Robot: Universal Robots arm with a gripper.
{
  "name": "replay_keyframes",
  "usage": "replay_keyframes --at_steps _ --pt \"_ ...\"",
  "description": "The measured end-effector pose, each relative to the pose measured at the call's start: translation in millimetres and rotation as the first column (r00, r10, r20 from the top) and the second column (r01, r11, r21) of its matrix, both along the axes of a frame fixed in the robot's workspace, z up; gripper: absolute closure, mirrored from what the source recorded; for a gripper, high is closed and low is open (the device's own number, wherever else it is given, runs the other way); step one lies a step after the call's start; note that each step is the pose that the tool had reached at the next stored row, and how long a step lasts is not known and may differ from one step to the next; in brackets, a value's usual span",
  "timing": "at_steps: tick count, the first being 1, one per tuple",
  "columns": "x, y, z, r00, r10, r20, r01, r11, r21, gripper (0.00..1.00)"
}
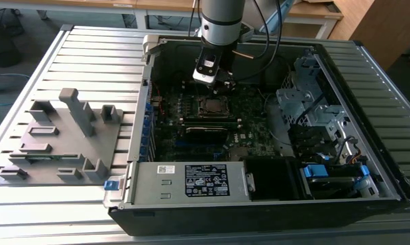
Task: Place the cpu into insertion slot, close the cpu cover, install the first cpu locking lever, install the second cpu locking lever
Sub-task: 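Close the cpu cover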
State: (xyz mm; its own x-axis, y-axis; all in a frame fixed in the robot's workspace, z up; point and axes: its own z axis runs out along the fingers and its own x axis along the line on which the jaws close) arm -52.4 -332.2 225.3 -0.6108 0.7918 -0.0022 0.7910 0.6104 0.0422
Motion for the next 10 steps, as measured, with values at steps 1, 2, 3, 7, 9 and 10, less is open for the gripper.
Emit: replay_keyframes --at_steps 1,2,3,7,9,10 --pt "0.0 0.0 0.0 1.0000 0.000 0.0000 0.000 1.0000 0.0000 0.90" --pt "0.0 0.0 0.0 1.0000 0.000 0.0000 0.000 1.0000 0.0000 0.90" --pt "0.0 0.0 0.0 1.0000 0.001 0.0000 -0.001 1.0000 0.0000 0.90" --pt "0.0 0.0 0.0 1.0000 0.001 0.0000 -0.001 1.0000 0.0000 0.90" --pt "0.0 0.0 0.0 1.0000 0.001 0.0000 -0.001 1.0000 0.0000 0.90" --pt "0.0 0.0 0.0 1.0000 0.001 0.0000 -0.001 1.0000 0.0000 0.90"
